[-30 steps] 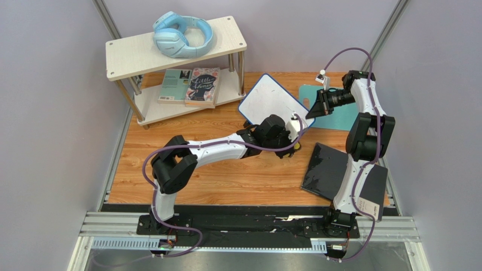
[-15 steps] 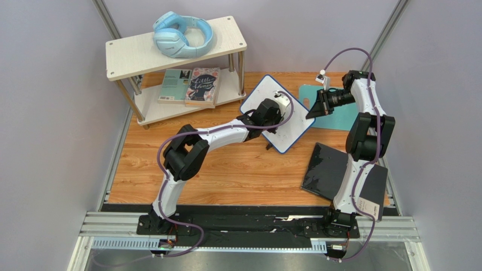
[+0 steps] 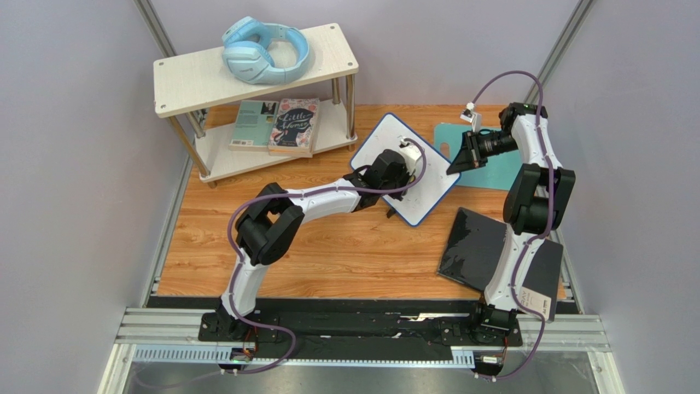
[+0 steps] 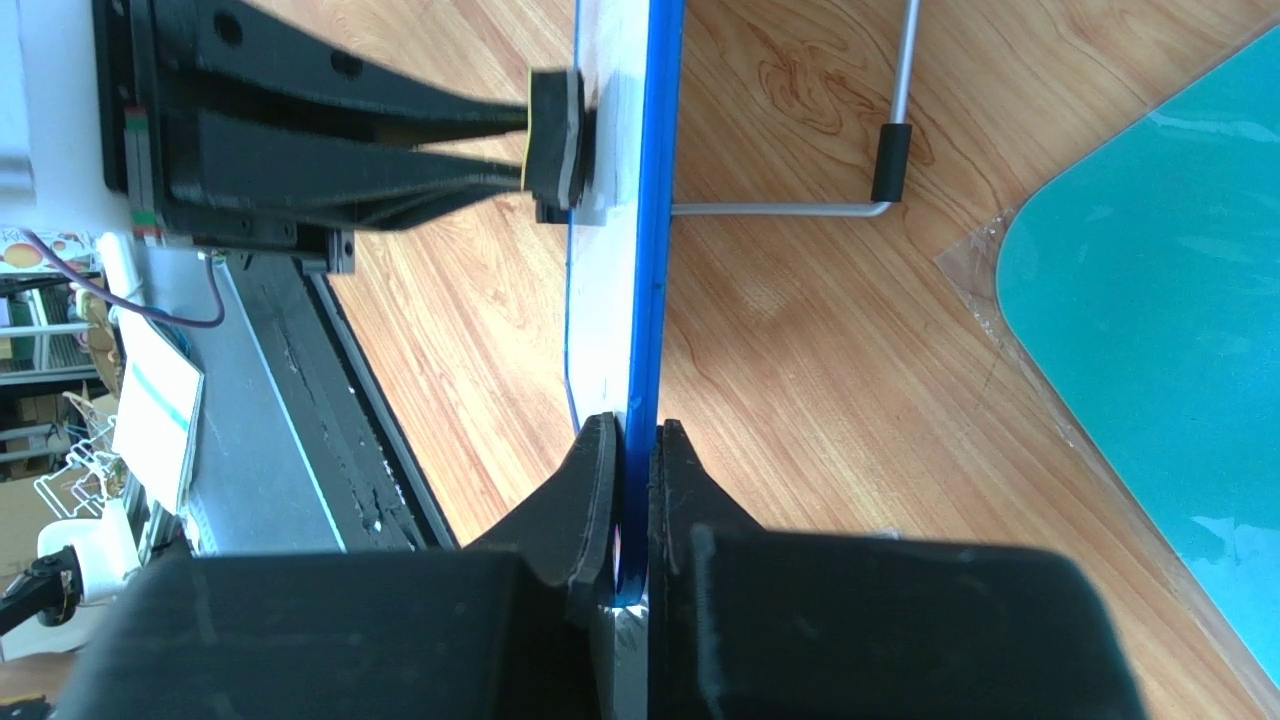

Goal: Erase the whiteboard

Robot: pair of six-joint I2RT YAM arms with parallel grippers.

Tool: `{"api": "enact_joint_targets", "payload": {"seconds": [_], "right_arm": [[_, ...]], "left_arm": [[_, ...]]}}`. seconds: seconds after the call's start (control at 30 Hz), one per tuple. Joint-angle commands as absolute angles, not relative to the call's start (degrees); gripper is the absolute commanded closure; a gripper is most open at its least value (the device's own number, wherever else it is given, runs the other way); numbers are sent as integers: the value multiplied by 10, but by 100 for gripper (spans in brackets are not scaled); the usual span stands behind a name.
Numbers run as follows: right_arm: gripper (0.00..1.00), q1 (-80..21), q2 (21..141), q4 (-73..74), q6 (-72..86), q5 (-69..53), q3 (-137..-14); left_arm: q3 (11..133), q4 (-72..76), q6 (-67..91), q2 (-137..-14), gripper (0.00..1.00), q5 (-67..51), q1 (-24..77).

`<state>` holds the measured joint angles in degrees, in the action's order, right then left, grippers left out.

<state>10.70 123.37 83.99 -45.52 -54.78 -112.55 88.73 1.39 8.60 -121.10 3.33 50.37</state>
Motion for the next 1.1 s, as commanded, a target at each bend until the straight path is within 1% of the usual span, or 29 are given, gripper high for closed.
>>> {"api": "enact_joint_targets", "payload": {"seconds": [0.0, 0.37, 0.53, 0.6, 0.73, 0.87, 1.07], "right_arm": [[100, 100, 1235, 954, -512, -514, -1144], [100, 100, 1237, 954, -512, -512, -1146], [100, 100, 1237, 954, -512, -513, -1144], [100, 100, 1237, 954, -512, -511, -1143], [100, 100, 1236, 954, -514, -510, -1142], [100, 100, 1235, 954, -516, -510, -1141], [100, 100, 1233, 954, -517, -504, -1143]], "left_arm": [[846, 17, 112, -1228, 100, -25, 559], [832, 25, 96, -1224, 100, -32, 589], [846, 20, 97, -1228, 100, 16, 591], [854, 18, 98, -1229, 100, 43, 583], [860, 29, 110, -1219, 100, 47, 553], [900, 19, 102, -1223, 100, 68, 522], [927, 25, 127, -1225, 100, 71, 482]]}}
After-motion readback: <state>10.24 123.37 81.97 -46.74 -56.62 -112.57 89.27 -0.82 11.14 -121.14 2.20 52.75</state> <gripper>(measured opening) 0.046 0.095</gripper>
